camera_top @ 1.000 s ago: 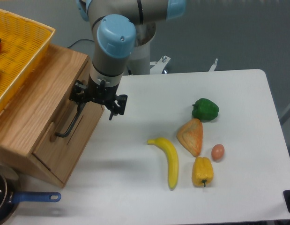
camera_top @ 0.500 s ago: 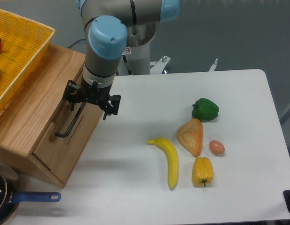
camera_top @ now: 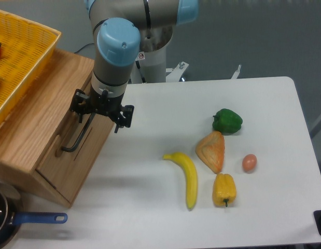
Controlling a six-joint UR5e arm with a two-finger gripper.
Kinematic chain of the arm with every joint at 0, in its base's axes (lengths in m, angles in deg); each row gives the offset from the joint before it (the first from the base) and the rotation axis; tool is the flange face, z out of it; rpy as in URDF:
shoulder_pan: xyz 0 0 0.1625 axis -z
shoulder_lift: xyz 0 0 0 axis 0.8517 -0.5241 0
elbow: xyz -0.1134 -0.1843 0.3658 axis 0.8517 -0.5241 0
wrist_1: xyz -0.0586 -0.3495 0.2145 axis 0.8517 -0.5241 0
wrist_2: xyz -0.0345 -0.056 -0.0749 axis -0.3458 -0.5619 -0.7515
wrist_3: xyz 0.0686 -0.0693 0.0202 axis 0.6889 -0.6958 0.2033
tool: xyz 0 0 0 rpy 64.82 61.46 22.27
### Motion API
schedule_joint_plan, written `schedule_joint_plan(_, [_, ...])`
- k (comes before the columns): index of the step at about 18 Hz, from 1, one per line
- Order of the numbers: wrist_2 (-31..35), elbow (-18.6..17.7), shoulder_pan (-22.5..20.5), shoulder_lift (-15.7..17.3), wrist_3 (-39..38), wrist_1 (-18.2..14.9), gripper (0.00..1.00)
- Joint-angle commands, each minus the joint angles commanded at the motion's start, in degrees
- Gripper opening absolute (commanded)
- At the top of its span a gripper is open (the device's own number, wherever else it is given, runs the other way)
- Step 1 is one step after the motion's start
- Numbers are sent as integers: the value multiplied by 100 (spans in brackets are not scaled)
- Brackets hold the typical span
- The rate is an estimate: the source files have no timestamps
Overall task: Slide open the top drawer
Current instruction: 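Hold the black handle firmly in the closed gripper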
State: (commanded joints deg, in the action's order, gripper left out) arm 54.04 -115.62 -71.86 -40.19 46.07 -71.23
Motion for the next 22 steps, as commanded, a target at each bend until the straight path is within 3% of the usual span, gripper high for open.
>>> schedule_joint_plan(22, [97,-9,9,-44,9,0,100])
